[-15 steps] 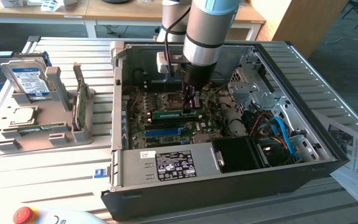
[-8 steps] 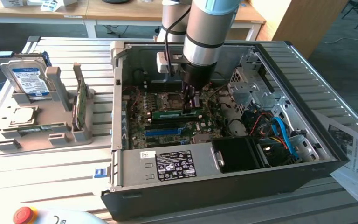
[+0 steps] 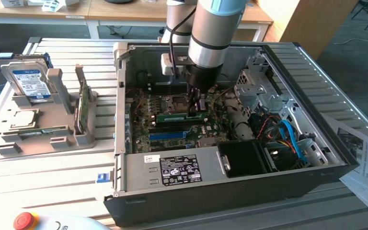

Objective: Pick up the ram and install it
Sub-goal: 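Insert the ram into the slot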

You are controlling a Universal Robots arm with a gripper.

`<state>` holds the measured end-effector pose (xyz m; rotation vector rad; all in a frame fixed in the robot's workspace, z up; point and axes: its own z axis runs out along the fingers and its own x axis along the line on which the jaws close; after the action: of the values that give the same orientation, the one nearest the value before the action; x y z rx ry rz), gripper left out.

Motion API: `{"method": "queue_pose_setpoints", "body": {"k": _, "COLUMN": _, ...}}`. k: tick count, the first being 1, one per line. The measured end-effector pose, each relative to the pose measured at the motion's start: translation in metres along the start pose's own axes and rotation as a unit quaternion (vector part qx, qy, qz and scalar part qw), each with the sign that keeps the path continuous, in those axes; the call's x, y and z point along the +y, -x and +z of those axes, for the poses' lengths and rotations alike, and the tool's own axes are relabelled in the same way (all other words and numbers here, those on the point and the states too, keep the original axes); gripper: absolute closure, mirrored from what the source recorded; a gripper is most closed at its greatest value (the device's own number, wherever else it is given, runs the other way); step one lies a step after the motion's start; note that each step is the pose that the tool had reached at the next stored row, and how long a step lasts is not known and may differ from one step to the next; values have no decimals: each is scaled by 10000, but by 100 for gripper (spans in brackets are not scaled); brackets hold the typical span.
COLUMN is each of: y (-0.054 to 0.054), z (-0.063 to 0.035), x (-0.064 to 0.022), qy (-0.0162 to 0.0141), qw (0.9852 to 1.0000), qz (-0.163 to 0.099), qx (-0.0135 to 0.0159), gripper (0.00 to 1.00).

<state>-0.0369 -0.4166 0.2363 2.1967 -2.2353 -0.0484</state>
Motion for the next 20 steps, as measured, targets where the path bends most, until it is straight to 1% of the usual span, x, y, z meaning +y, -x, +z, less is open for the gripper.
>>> {"method": "queue_pose_setpoints", "body": {"k": 5, "y": 0, "z": 19, "x": -1, "qy": -2, "qw": 10000, "qz": 0, "qx": 1, "gripper": 89}}
{"method": "queue_pose_setpoints", "body": {"k": 20, "y": 6, "z": 25, "x": -1, "qy": -2, "qw": 10000, "qz": 0, "qx": 1, "gripper": 89}}
